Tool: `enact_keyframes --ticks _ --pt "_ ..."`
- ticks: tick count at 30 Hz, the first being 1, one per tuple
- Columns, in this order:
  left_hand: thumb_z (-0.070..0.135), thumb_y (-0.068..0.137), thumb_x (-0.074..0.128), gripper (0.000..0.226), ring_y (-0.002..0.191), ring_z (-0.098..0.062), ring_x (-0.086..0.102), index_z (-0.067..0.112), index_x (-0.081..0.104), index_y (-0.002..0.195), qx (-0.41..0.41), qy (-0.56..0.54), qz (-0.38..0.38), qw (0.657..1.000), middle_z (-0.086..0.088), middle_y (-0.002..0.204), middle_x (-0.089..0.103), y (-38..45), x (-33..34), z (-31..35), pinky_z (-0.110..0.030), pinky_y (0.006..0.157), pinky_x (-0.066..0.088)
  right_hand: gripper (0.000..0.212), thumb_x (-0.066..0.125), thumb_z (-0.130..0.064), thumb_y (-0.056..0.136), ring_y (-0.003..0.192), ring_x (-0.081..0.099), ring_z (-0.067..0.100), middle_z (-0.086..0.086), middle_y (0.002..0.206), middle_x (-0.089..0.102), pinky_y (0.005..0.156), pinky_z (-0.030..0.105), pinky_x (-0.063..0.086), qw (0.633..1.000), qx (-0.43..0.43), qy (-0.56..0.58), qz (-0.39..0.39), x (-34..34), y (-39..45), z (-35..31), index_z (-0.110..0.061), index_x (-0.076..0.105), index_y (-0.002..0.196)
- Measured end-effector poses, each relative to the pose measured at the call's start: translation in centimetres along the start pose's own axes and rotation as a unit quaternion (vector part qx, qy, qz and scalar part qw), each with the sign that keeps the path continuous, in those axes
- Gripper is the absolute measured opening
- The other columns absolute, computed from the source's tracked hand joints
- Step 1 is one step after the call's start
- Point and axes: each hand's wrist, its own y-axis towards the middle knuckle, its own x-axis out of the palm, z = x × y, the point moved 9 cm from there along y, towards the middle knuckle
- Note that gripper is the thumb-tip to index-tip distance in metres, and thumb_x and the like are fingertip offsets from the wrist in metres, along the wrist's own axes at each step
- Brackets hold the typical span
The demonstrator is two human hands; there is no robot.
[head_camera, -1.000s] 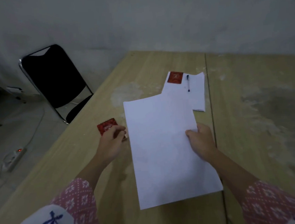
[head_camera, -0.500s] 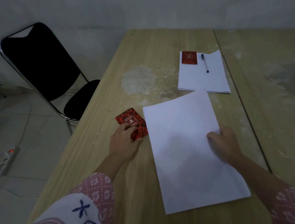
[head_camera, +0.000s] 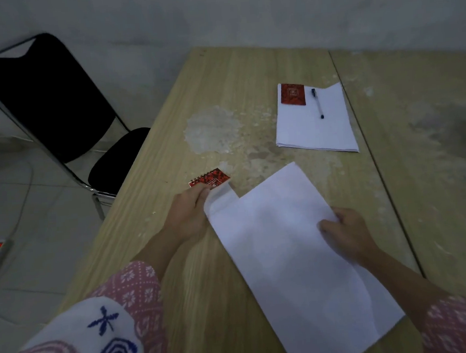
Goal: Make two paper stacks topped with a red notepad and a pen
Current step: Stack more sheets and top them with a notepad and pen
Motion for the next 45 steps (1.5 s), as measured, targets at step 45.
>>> enact_keyframes --ticks 45 --pt "0.011 0.082 0.064 0.029 0.073 -0.009 0.061 0.018 0.043 0.1 -0.132 -0.282 0.152 0.938 0.007 0.079 0.06 -0.3 3.5 2.9 -0.022 0.062 0.048 0.027 0.044 -0.013 0.087 0.061 0.04 0.018 0.009 0.065 0.043 0.053 0.027 0.028 0.988 0.059 0.144 0.017 -0.8 3.7 -2.1 0.001 0.05 0.064"
